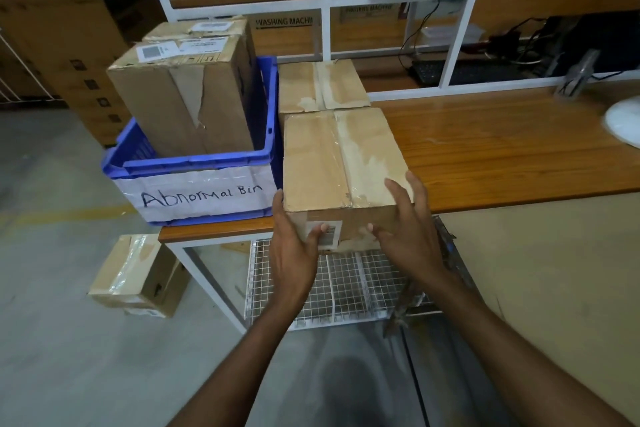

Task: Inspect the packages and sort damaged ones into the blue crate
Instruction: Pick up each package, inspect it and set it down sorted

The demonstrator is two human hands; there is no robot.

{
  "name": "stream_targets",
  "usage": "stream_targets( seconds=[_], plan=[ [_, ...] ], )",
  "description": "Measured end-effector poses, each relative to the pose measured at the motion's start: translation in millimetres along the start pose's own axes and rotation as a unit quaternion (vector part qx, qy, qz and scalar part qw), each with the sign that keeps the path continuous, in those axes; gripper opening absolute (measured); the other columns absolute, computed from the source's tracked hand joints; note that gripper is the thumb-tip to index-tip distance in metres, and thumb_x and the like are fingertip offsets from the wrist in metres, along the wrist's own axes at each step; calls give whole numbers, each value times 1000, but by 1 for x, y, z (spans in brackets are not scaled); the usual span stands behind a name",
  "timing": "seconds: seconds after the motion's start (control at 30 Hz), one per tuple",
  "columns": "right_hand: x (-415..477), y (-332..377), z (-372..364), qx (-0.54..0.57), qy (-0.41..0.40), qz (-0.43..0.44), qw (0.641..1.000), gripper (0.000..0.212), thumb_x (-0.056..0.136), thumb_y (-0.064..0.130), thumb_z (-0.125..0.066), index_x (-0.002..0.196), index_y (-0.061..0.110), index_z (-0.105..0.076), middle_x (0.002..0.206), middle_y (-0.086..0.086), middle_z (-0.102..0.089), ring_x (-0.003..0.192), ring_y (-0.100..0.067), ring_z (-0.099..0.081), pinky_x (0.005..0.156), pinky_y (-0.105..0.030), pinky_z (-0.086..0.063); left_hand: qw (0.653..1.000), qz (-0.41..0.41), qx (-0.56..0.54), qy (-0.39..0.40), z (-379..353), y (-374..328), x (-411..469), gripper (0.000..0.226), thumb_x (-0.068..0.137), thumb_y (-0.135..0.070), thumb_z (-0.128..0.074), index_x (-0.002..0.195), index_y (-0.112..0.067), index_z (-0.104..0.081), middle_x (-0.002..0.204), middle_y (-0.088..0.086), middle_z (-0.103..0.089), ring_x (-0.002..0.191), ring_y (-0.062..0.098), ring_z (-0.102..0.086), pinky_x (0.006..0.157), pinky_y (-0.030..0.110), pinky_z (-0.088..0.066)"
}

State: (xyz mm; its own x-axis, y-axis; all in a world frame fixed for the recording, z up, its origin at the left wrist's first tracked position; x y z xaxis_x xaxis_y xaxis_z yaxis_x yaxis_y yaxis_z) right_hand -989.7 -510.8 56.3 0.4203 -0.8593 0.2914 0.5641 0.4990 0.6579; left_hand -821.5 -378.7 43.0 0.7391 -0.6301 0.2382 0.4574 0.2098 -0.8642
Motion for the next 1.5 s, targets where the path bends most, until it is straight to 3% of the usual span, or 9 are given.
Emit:
stream_targets(
  seconds=[0.07,0.2,0.43,0.77,0.87,1.0,1.1,1.27,1.5],
  plan=[
    [-1,9,16,22,-25,-12,999,83,81,29,-89,150,35,-43,167,18,-10,141,-9,-32,98,-37,-52,999,-3,20,-31,12,-13,0,88,92,-48,-74,160,-31,-22,134,-10,-60,105,13,-60,67,4,-40],
    [9,38,62,0,-104,24,994,82,77,41,-89,146,31,-46,163,8,-24,121,5,-28,82,-30,-48,993,-20,84,-86,45,-57,18,88,84,-64,-73,157,-39,-29,125,1,-72,104,24,-70,80,38,-56],
    [50,84,109,50,-143,31,988,76,83,55,-79,149,36,-45,163,14,-32,129,6,-28,83,-16,-32,983,-80,93,-140,77,-134,59,59,89,-57,-68,142,-36,-56,124,-6,-72,109,18,-68,85,33,-51],
    [103,91,105,-44,-43,30,998,52,96,56,-64,142,31,-61,167,5,-34,150,-21,-36,115,-43,-35,981,-133,141,4,66,-143,97,51,101,-46,-59,146,-23,-57,148,7,-57,125,27,-62,85,31,-48],
    [100,97,100,-116,-61,82,988,45,101,50,-57,140,29,-63,161,1,-43,149,-22,-35,120,-47,-31,944,-193,268,19,58,-136,96,55,105,-54,-45,151,-24,-50,169,8,-25,153,33,-29,114,52,-36],
    [86,105,93,-167,-131,163,964,27,102,36,-59,118,21,-75,117,0,-70,109,-18,-58,86,-37,-48,922,-272,274,-23,57,-137,97,42,104,-51,-49,131,-26,-69,148,1,-59,140,25,-48,111,49,-36],
    [87,114,97,-147,-109,177,967,28,101,36,-58,117,21,-75,114,1,-75,101,-16,-65,76,-31,-52,902,-351,250,-26,56,-148,90,42,106,-50,-50,115,-21,-77,126,0,-73,119,20,-64,101,47,-48],
    [64,108,81,-228,24,221,948,63,104,52,-28,156,22,-45,164,-4,-40,153,-21,-32,123,-43,-23,868,-342,358,49,44,-143,78,76,101,-75,-27,150,-23,-53,157,4,-49,148,26,-40,119,49,-35],
    [67,104,78,-218,29,204,954,60,108,51,-23,160,23,-36,167,-4,-33,156,-19,-24,127,-40,-16,817,-369,436,83,39,-123,89,87,98,-72,-41,164,-19,-21,171,6,-20,158,29,-18,125,50,-26]
  ],
)
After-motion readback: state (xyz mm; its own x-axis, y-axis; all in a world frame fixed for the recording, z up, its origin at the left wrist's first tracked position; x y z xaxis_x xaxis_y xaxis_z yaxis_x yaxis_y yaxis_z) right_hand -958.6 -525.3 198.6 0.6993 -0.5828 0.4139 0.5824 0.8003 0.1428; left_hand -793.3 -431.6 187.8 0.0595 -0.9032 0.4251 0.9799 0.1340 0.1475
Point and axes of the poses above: each hand's wrist, its own x-axis towards the middle knuckle, its own z-axis out of the back of the hand, y = z × x, the point moved 4 cm from there along x, towards the middle knuckle
